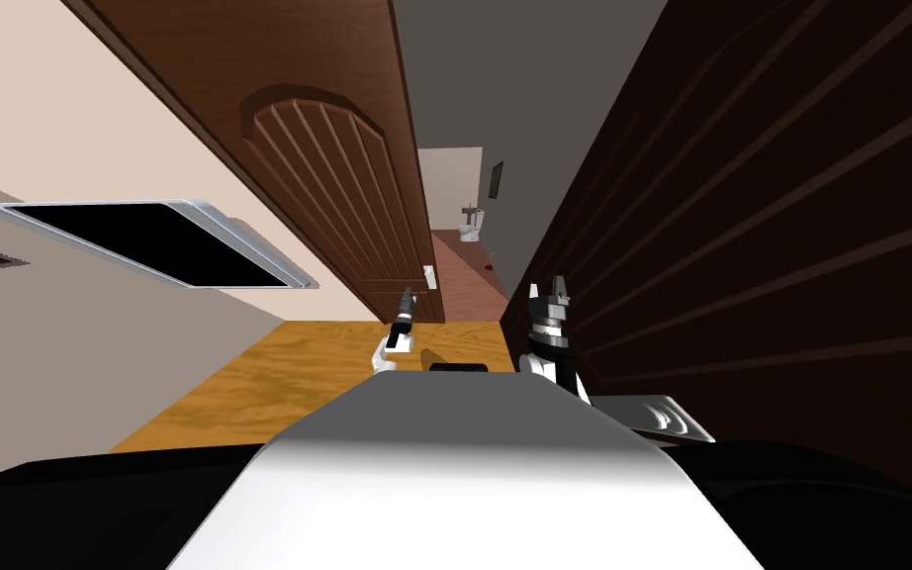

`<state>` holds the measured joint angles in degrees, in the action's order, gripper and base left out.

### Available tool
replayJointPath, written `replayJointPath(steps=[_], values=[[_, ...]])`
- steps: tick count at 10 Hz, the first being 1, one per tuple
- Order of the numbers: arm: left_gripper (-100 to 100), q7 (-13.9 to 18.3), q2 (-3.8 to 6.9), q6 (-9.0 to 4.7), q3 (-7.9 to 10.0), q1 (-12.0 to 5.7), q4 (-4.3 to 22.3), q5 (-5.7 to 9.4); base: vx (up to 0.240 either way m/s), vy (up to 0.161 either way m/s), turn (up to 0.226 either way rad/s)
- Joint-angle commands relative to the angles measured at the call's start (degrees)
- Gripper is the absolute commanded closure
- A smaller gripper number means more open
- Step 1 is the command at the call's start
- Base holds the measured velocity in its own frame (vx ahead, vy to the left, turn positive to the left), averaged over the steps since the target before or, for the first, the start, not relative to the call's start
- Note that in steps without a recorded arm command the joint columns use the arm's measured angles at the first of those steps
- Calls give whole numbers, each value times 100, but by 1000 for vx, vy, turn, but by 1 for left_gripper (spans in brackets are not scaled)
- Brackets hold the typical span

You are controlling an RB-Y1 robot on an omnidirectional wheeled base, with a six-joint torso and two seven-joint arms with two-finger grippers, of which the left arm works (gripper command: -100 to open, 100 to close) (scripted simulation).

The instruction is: Pull the door open

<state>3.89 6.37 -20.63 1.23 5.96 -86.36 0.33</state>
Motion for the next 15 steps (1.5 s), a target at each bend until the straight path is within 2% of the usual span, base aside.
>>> replayJointPath(steps=[1,5,9,10,11,12,13,15], values=[[-100,27,18,79,14,-75,160,19,101,0,-43],[-100,73,33,197,42,-246,562,55,91,8,-38],[-100,142,48,376,84,-505,1174,108,143,11,-58],[-100,144,72,294,81,-491,1157,108,65,5,-10],[-100,220,186,240,155,-489,1259,157,149,-19,-104],[-100,246,228,220,182,-486,1289,175,204,-43,-131],[-100,339,377,148,279,-474,1395,238,195,-46,-163],[-100,474,596,42,420,-456,1550,330,208,-55,-159]])
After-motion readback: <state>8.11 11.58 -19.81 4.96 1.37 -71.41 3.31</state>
